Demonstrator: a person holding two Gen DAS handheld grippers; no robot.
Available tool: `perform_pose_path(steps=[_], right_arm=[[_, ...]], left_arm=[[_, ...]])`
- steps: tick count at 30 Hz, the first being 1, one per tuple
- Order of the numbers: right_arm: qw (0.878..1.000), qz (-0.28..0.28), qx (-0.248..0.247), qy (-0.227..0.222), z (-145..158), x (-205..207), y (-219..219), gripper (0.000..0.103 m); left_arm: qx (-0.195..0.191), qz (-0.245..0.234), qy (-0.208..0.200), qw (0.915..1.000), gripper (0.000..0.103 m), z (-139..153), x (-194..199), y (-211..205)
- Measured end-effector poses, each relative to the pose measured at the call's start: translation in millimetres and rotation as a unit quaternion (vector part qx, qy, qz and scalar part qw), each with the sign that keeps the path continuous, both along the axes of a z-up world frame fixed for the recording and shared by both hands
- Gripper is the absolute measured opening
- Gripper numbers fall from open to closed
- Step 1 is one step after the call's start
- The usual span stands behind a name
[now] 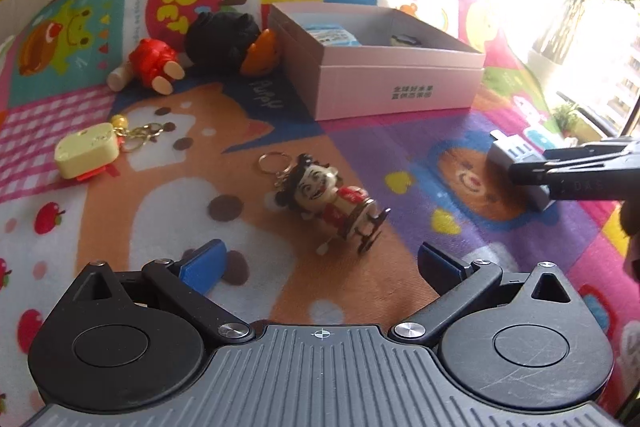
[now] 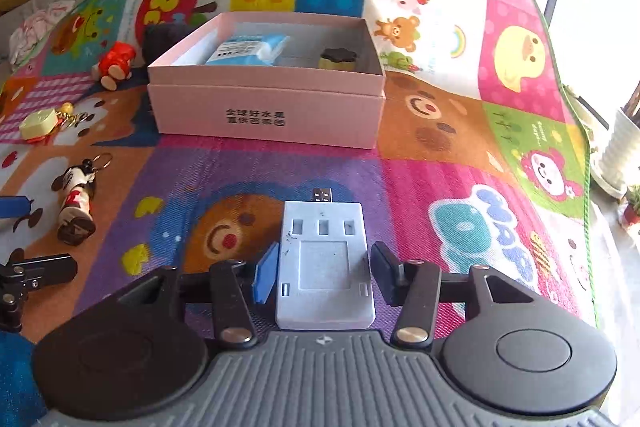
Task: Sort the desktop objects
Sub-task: 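Carry the charger with the right tool while the left tool grasps the figurine keychain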
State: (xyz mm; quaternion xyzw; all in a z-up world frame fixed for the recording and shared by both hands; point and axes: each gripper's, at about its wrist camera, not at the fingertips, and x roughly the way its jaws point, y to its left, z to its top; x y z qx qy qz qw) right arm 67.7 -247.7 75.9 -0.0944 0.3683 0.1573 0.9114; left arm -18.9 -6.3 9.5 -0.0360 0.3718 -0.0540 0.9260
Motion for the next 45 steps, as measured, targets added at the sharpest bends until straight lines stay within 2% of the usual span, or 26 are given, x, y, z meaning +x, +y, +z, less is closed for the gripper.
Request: perform_pose_path(steps=[2, 4, 9, 11, 13, 15, 19, 22, 24, 26, 28, 30, 38, 41, 42, 43, 44, 45], right_arm=[[1.0, -0.022, 0.009, -0.012, 0, 2, -10, 0.066], [0.999, -0.037, 0.02, -0.016, -2, 3, -18, 0.07], [0.998, -0.057, 0.034, -0.023, -13, 0, -29, 0.076], [0.997, -0.059, 0.044, -0.022, -14, 1, -32, 0.077], [0.996, -0.064, 0.055, -0.024, -13, 1, -36, 0.084], [0.995, -0.068, 0.063, -0.019, -13, 3, -39, 0.085], [0.995, -0.065, 0.07, -0.013, -15, 6, -39, 0.089], [0.996, -0.062, 0.068, -0.013, -15, 6, -38, 0.091], [0.996, -0.062, 0.07, -0.012, -15, 6, -38, 0.092], [0.996, -0.063, 0.069, -0.012, -16, 6, -38, 0.092], [0.996, -0.062, 0.069, -0.012, -16, 6, -39, 0.092], [0.996, -0.063, 0.069, -0.012, -16, 7, -39, 0.092], [0.994, -0.071, 0.077, -0.016, -16, 6, -43, 0.093], [0.994, -0.072, 0.079, -0.016, -16, 7, -45, 0.093], [0.994, -0.072, 0.079, -0.015, -16, 7, -45, 0.093], [0.994, -0.071, 0.079, -0.015, -16, 7, -45, 0.093], [0.994, -0.07, 0.078, -0.015, -16, 7, -45, 0.093], [0.995, -0.068, 0.077, -0.015, -16, 7, -45, 0.093]], left_arm=[[-0.031, -0.012, 0.004, 0.9994, 0.103, 2, 9, -5], [-0.038, -0.027, -0.002, 0.9989, 0.103, 2, 19, -14], [-0.019, -0.067, -0.036, 0.9969, 0.103, 3, 48, -33], [-0.025, -0.113, -0.042, 0.9924, 0.103, 6, 51, -41], [-0.023, -0.16, -0.051, 0.9856, 0.103, 10, 45, -47], [0.001, -0.178, -0.063, 0.982, 0.103, 13, 32, -52], [0.071, -0.12, -0.061, 0.9883, 0.103, 11, 9, -50], [0.089, -0.072, -0.042, 0.9925, 0.103, 8, 0, -37], [0.076, -0.041, -0.024, 0.996, 0.103, 8, -1, -22], [0.017, -0.024, -0.002, 0.9996, 0.103, 11, 2, -10], [-0.043, -0.026, 0.011, 0.9987, 0.103, 12, 5, -8], [-0.075, -0.035, 0.011, 0.9965, 0.103, 10, 10, -15], [-0.05, -0.005, -0.014, 0.9986, 0.103, 5, 51, -34], [-0.02, 0.012, -0.02, 0.9995, 0.102, 3, 55, -38], [-0.009, 0.017, -0.024, 0.9995, 0.1, 3, 55, -40], [0.003, 0.021, -0.027, 0.9994, 0.091, 3, 54, -40], [0.012, 0.022, -0.027, 0.9993, 0.076, 2, 55, -40], [0.017, 0.025, -0.025, 0.9992, 0.074, 2, 55, -40]])
